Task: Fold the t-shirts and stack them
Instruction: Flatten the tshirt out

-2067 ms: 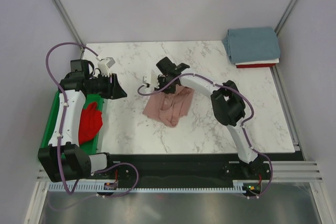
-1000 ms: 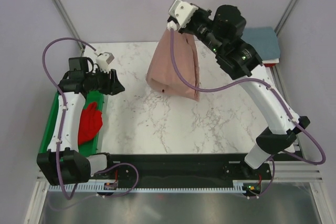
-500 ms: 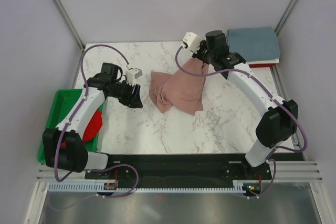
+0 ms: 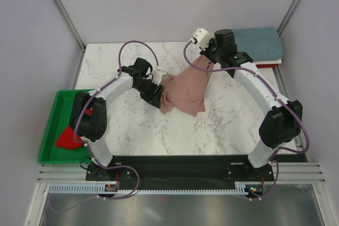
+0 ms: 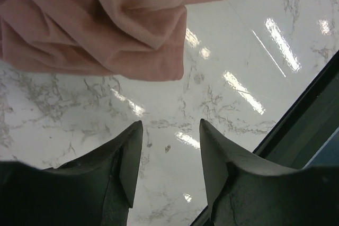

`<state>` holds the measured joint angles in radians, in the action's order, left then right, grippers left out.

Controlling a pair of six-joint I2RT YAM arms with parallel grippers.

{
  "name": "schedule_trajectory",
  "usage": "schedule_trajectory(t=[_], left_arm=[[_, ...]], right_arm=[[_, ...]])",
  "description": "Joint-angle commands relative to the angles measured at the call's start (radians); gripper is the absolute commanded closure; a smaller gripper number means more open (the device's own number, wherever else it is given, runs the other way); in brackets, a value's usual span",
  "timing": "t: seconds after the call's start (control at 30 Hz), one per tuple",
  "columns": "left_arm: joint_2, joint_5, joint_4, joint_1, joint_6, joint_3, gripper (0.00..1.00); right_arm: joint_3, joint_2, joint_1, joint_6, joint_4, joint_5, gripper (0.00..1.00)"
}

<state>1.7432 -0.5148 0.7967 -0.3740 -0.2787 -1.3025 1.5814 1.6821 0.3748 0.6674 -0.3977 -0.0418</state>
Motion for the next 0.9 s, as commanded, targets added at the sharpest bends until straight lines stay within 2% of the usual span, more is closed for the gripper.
schedule_trajectory(t=[0.0, 0.23, 0.4, 0.5, 0.6, 0.63, 0.67, 0.87], left_arm=[[0.091, 0.033, -0.031, -0.022, -0.008, -0.098, 0.45], [0.278, 0.14, -0.028, -0.085, -0.005, -0.248, 0.43], [0.334, 0.186, -0.013, -0.089, -0.002, -0.3, 0.45], [0.349, 0.184, -0.011, -0.089, -0.01, -0.305, 0.57], [0.358, 0.173, -0.011, -0.089, -0.02, -0.299, 0.77], [0.358, 0.167, -0.011, -0.089, -0.027, -0.291, 0.89], [0.357, 0.164, -0.011, -0.089, -0.027, -0.288, 0.96], [0.259, 0.159, -0.013, -0.086, -0.034, -0.264, 0.98]], right_arm=[[-0.004, -0.013, -0.013, -0.031, 0.039, 0.029, 1.0], [0.041, 0.045, -0.065, -0.058, 0.04, 0.086, 1.0], [0.043, 0.048, -0.093, -0.08, 0.04, 0.114, 1.0], [0.028, 0.047, -0.1, -0.091, 0.042, 0.118, 1.0], [0.009, 0.045, -0.102, -0.097, 0.042, 0.12, 1.0], [0.006, 0.044, -0.102, -0.098, 0.043, 0.12, 1.0], [0.003, 0.044, -0.103, -0.101, 0.043, 0.12, 1.0], [0.012, 0.005, -0.106, -0.123, 0.042, 0.117, 1.0]])
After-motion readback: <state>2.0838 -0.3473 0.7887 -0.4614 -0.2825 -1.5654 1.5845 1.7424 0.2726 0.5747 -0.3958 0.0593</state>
